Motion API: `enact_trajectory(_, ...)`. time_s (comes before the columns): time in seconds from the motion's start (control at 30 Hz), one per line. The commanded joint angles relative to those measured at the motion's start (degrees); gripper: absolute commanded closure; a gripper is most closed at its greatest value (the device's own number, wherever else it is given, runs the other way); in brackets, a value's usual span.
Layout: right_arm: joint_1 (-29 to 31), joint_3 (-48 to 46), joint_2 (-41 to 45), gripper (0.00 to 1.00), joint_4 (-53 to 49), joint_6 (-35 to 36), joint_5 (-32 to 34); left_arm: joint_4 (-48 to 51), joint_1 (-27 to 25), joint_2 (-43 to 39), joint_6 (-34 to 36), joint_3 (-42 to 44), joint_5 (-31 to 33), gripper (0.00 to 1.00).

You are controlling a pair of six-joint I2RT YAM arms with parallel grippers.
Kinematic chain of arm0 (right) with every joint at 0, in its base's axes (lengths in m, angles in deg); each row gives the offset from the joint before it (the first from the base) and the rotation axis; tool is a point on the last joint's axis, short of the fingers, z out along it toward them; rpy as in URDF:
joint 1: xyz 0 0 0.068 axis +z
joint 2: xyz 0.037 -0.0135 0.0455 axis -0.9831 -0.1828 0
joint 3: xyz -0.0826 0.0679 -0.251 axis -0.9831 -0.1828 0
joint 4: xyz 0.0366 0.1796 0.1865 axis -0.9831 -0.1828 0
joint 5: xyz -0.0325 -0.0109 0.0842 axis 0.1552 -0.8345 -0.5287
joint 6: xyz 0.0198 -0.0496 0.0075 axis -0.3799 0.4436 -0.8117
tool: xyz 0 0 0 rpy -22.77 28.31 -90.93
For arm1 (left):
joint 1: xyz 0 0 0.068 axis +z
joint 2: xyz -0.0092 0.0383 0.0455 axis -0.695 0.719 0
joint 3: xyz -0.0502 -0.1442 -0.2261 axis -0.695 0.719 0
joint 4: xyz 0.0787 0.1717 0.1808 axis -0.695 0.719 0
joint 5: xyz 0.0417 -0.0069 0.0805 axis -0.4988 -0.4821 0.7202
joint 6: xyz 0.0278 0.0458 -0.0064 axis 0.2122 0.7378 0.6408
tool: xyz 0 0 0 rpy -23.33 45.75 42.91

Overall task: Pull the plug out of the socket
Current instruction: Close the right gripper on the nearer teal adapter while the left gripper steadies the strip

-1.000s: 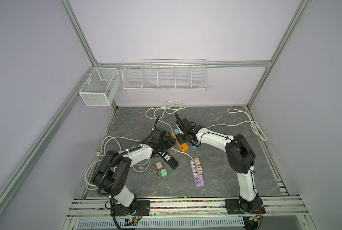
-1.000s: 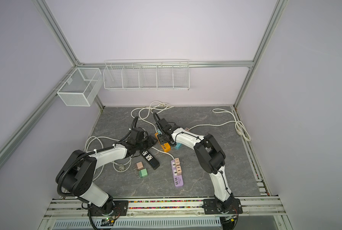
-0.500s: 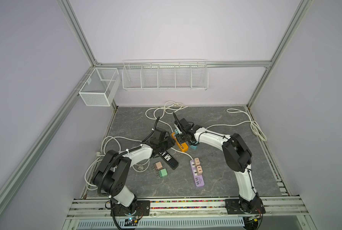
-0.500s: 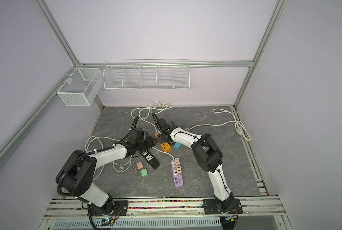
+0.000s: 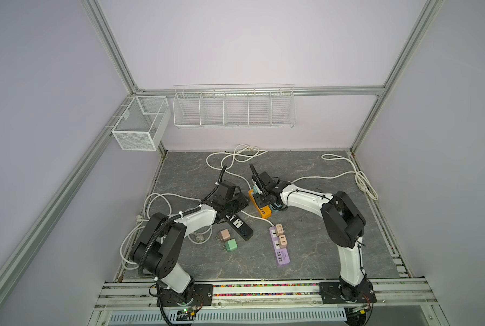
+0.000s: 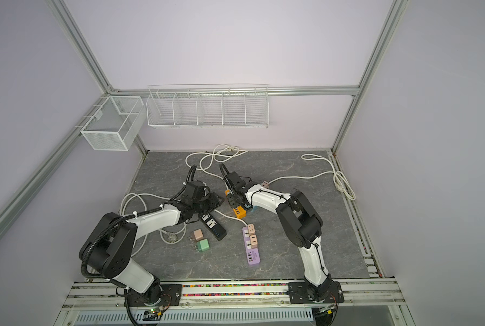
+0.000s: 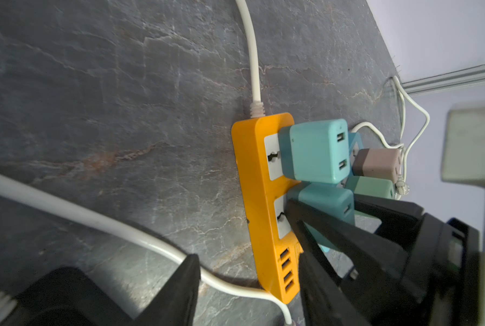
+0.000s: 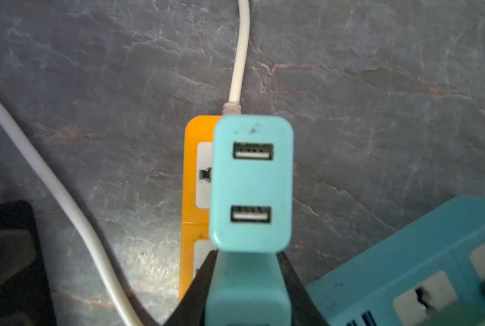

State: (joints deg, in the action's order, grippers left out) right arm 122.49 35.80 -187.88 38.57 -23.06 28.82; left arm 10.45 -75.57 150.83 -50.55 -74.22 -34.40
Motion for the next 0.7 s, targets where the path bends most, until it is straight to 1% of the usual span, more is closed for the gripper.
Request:
enact_trajectory(0.0,1.5,-3.2,3.8,0.67,-1.5,-2.9,0.5,-1.7,-1.6,1.0,-1.3,0.4,-0.9,0.43)
enact_trajectory(0.3,3.6,-6.2,5.6,0.67,-1.6,-6.5,2.2,-4.7,-3.8,5.3,-2.7,-0.5,-1.7,0.48)
enact_trajectory(0.47,3.6,-6.3,5.1,0.67,-1.3,-7.1,2.3,-5.8,-4.0,7.4,-3.4,-1.1,-2.0,0.52)
enact_trajectory(0.67,3.6,-6.3,5.5,0.67,-1.4,-7.0,2.8,-5.4,-4.0,9.5,-2.9,-2.5,-2.0,0.53)
